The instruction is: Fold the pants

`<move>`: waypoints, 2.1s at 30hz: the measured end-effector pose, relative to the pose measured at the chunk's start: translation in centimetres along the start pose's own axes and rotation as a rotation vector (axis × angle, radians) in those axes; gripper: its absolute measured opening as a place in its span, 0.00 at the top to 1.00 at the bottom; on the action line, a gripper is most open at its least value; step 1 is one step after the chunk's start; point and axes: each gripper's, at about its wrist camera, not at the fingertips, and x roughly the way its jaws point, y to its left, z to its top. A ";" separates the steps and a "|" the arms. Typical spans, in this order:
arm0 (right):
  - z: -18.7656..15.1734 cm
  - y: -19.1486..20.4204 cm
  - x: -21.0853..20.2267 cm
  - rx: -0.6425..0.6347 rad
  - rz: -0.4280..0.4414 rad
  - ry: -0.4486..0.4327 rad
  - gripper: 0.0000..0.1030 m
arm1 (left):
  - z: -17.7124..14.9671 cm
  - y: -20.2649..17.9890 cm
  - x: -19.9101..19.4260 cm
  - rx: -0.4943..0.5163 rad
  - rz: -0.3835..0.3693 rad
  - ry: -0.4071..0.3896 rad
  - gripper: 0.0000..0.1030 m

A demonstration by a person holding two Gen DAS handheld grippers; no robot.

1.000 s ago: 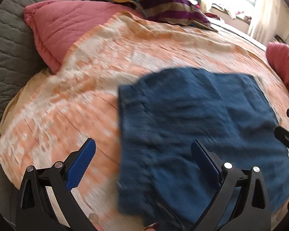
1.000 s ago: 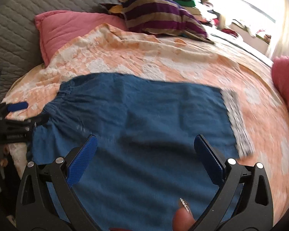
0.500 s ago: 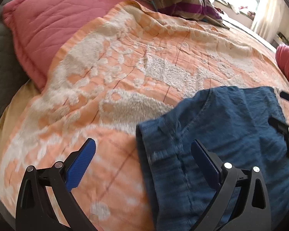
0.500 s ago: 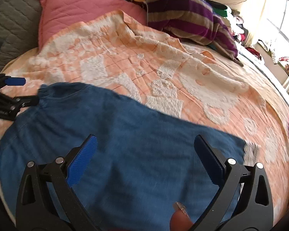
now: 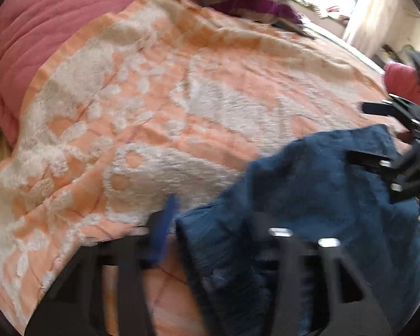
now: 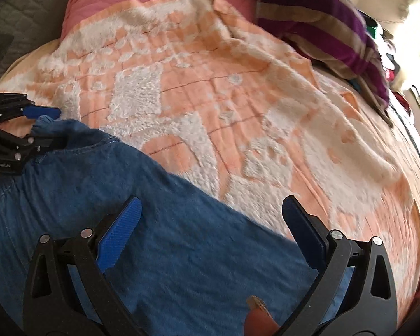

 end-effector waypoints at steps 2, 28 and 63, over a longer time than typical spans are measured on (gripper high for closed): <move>0.4 0.5 0.4 -0.039 0.019 0.008 0.08 | -0.2 -0.3 -0.8 0.008 0.010 -0.035 0.65; -7.3 4.8 -12.6 0.077 0.140 -0.324 0.95 | -4.2 -3.7 -11.0 0.117 0.012 -0.328 0.66; -19.7 20.0 -16.2 -0.030 0.326 -0.203 0.94 | -17.6 -0.2 -15.7 0.018 -0.136 -0.051 0.57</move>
